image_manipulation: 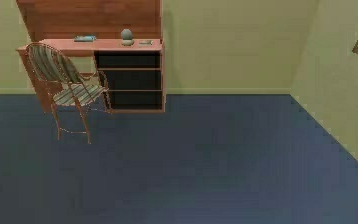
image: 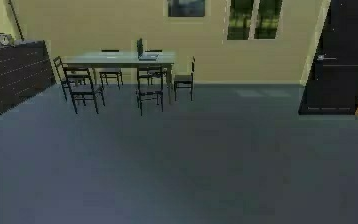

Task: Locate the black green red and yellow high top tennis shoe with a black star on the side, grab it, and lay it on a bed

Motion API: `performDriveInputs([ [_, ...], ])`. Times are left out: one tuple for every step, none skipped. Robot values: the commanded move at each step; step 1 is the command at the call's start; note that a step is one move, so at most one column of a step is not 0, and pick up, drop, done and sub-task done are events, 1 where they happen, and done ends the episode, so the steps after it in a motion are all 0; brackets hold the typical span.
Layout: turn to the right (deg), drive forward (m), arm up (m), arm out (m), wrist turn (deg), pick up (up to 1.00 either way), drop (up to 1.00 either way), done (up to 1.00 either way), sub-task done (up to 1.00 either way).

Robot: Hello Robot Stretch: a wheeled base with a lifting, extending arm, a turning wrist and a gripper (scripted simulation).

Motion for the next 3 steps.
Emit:
performDriveInputs([
  [21.0, 0.00, 0.00, 0.00, 0.0, 0.00, 0.00, 0.00, 0.00],
  [0.0, 1.00, 0.00, 0.00, 0.0, 0.00, 0.00, 0.00, 0.00],
  [0.0, 1.00, 0.00, 0.00, 0.0, 0.00, 0.00, 0.00, 0.00],
])
